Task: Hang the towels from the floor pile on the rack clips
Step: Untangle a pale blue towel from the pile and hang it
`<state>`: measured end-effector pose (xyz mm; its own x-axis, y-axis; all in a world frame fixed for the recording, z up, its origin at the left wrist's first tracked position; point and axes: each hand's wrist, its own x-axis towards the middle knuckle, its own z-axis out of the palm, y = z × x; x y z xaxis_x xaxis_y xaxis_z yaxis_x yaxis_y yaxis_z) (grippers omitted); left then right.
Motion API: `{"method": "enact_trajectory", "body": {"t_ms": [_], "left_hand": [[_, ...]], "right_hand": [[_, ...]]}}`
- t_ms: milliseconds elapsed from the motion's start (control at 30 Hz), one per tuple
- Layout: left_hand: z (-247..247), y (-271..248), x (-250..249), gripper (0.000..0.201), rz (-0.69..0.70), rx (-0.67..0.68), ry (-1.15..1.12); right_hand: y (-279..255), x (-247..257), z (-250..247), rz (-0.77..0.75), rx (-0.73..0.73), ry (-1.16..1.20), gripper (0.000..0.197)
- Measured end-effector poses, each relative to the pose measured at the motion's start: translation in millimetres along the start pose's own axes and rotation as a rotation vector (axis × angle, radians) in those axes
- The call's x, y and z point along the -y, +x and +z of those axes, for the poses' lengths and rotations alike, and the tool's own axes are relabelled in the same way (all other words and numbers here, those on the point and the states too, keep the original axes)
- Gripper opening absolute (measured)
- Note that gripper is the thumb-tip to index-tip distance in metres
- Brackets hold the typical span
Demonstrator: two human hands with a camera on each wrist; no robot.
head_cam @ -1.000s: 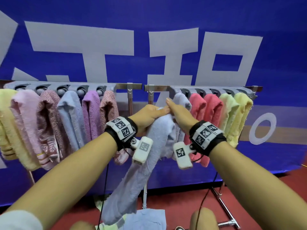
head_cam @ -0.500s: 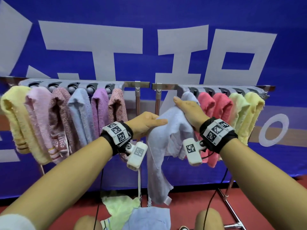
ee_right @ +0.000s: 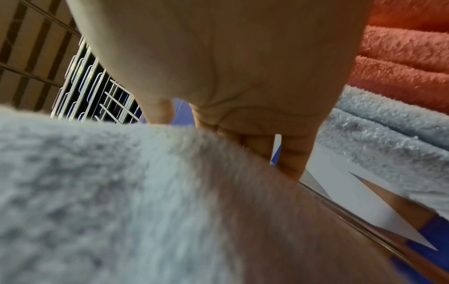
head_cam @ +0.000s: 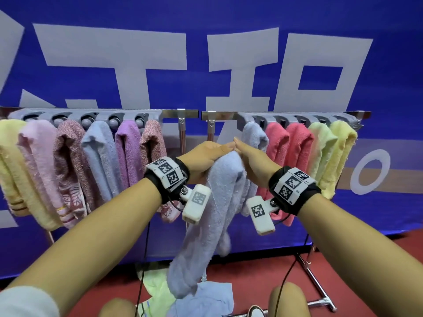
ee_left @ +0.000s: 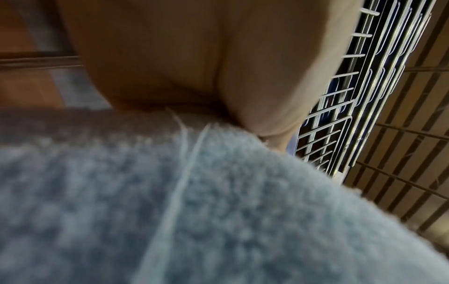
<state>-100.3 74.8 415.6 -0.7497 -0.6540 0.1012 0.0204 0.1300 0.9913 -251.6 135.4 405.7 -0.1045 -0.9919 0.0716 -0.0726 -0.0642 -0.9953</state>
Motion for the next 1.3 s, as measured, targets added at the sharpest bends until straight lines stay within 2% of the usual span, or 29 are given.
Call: {"method": "enact_trajectory", "body": {"t_ms": [133, 233, 367, 467, 500, 533, 567, 600, 667, 733, 800, 933, 1067, 1167, 1233, 1300], "left_hand": [[-9.3, -1.6, 10.3, 0.039, -0.064, 0.015, 0.062], [-12.3, -0.4, 17.1, 0.038, -0.12, 0.028, 0.08], [-5.8, 6.9, 11.9, 0.03, -0.104, 0.034, 0.006], [11.3, 20.0, 5.2, 0.043, -0.064, 0.038, -0.053], [18.5, 25.2, 3.3, 0.045, -0.054, 0.046, -0.054], [25.7, 29.3, 0.8, 0.045, -0.048, 0.053, -0.044], [30.6, 34.4, 0.1, 0.046, -0.048, 0.054, -0.042], [34.2, 38.6, -0.7, 0.047, -0.052, 0.048, -0.044], [36.2, 47.5, -0.4, 0.044, -0.056, 0.026, -0.033], [34.9, 55.1, 1.9, 0.039, -0.059, 0.01, -0.02], [34.6, 59.8, 6.3, 0.035, -0.088, 0.016, -0.025], [41.4, 67.3, 13.7, 0.031, -0.159, 0.133, -0.03], [52.3, 81.1, 15.8, 0.054, -0.122, 0.153, -0.065], [74.7, 94.9, 13.1, 0.034, -0.072, 0.18, -0.105], [90.2, 106.1, 11.6, 0.034, -0.034, 0.191, -0.093], [105.7, 115.7, 8.4, 0.027, -0.004, 0.191, -0.081]], "right_hand": [[-1.7, 5.7, -7.7, -0.146, -0.039, -0.176, 0.036], [-1.2, 7.5, -21.9, -0.177, -0.127, -0.146, 0.025], [-1.5, 1.5, -44.9, -0.122, -0.184, -0.069, 0.025], [-0.3, 0.8, -45.0, -0.024, -0.101, -0.104, 0.036], [2.2, -1.7, -45.3, 0.008, -0.063, -0.074, 0.042], [7.0, -5.7, -47.5, 0.033, -0.051, -0.026, 0.057], [10.8, -8.2, -49.8, 0.046, -0.061, 0.012, 0.071], [12.1, -8.6, -51.3, 0.05, -0.086, 0.034, 0.076], [8.0, -6.1, -53.0, 0.045, -0.131, 0.038, 0.065], [10.3, -7.9, -63.0, 0.017, -0.134, 0.0, 0.043], [10.4, -8.5, -73.8, -0.029, -0.113, -0.026, 0.03], [7.5, -8.3, -96.1, -0.054, -0.066, 0.04, 0.029], [4.1, -8.9, -112.5, -0.044, -0.079, 0.059, 0.026], [-1.0, -7.9, -128.8, -0.043, -0.064, 0.033, 0.024], [-4.9, -4.9, -140.3, -0.042, -0.064, 0.035, 0.018], [-9.1, -2.0, -153.2, -0.033, -0.095, 0.044, 0.029]]}}
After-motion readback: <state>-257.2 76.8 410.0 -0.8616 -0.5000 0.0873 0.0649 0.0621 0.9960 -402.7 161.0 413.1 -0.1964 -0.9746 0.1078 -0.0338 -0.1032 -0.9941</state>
